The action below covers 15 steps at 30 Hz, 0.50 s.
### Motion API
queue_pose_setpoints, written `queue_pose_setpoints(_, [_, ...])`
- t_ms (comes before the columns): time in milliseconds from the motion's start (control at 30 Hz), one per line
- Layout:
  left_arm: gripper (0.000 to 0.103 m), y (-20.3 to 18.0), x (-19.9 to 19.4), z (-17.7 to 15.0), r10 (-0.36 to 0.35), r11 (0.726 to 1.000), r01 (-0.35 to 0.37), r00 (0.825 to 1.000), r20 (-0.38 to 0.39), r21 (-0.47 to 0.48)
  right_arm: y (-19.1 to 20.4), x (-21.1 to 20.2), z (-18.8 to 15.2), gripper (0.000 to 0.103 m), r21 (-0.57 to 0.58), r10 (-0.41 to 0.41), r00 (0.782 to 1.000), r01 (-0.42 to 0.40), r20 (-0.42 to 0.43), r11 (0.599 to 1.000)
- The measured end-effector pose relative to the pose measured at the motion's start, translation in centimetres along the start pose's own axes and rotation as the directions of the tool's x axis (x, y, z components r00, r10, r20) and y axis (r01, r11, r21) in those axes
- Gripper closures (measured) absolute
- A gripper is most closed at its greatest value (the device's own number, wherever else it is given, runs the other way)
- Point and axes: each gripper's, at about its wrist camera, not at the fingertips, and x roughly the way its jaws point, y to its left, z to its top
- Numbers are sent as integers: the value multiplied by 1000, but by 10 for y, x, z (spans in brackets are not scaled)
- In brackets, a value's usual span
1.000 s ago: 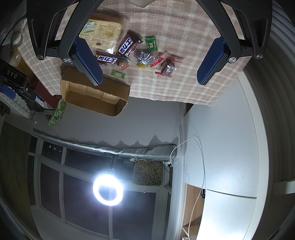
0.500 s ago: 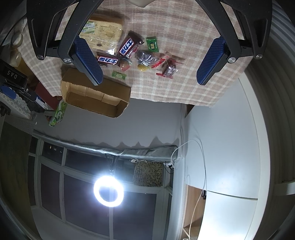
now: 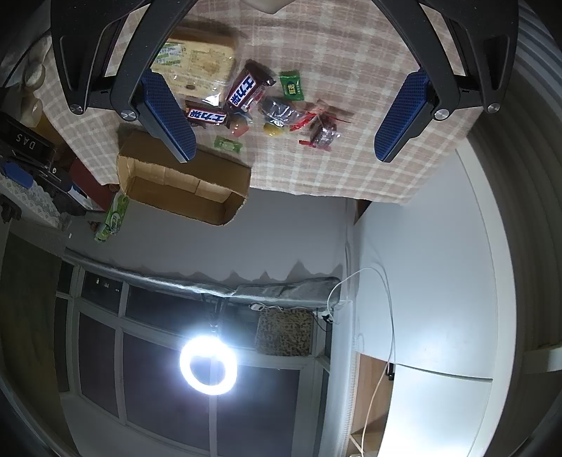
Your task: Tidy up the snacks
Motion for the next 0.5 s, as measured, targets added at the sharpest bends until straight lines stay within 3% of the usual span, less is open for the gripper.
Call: queue_pose_setpoints(500, [3,9,13,-8,-14,1000,14,999,-51,-17,2,7,-6,0,-11,-5,999,5,-36,1000])
